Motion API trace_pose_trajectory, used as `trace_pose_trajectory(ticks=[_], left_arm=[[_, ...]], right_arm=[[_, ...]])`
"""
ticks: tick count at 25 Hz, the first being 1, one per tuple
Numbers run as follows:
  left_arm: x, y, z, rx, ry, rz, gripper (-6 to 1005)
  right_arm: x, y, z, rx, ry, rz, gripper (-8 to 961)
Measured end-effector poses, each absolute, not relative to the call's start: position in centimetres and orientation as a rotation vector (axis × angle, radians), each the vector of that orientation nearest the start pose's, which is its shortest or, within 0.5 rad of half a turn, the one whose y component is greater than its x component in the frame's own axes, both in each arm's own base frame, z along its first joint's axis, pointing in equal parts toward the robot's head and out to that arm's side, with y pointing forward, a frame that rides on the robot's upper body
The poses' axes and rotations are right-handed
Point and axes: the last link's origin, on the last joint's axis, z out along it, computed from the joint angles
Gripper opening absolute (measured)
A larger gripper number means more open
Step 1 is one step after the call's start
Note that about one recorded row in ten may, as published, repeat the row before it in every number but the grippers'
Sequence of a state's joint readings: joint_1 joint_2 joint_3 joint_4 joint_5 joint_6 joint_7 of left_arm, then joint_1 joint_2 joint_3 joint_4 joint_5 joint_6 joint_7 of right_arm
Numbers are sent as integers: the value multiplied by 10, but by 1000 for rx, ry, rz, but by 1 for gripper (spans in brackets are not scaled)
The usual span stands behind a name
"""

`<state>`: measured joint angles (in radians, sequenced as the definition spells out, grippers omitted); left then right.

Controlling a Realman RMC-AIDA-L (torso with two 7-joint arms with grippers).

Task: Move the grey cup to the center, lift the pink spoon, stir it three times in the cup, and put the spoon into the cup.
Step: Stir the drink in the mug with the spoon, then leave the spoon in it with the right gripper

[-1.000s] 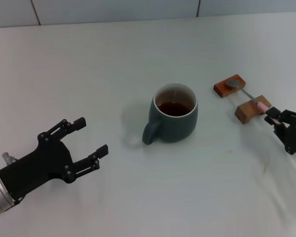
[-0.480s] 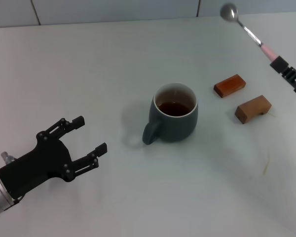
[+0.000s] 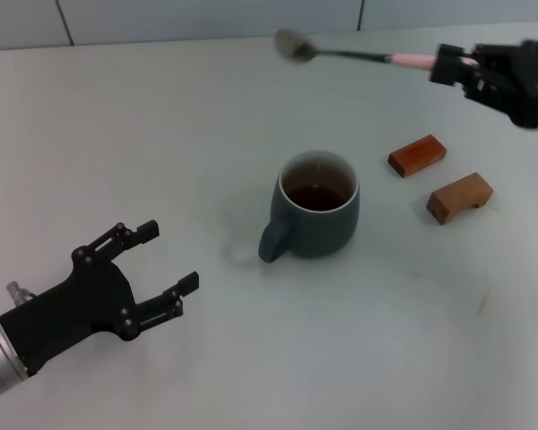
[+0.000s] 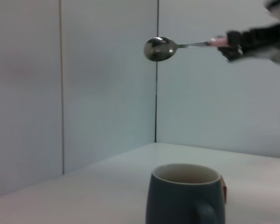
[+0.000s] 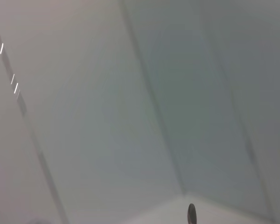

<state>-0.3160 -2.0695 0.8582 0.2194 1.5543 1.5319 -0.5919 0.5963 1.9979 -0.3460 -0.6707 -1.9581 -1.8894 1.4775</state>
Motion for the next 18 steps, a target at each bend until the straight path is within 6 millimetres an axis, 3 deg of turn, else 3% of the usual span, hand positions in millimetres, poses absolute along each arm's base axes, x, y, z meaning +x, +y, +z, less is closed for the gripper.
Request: trace_pose_trajectory(ticks=[2,4,5,14,18], left_arm=[[-313,240,-51,-2469,-325,-865,841],[-313,239,-52,-2475,-327,-864,841],[-313,238,-52,-2475,-330,-865,841],[-313,235,-55,-2494,-336,-864,841],[-313,235,-55,-2499,-334,-862,841]], right_arm=[[222,345,91,-2703,563,1034,126],[192,356,103,-2823,512,827,126],[192,356,103,-2823,512,827,126],[131,373,123,-3008,467,161,126],[118,378,120,-3027,462,3,126]])
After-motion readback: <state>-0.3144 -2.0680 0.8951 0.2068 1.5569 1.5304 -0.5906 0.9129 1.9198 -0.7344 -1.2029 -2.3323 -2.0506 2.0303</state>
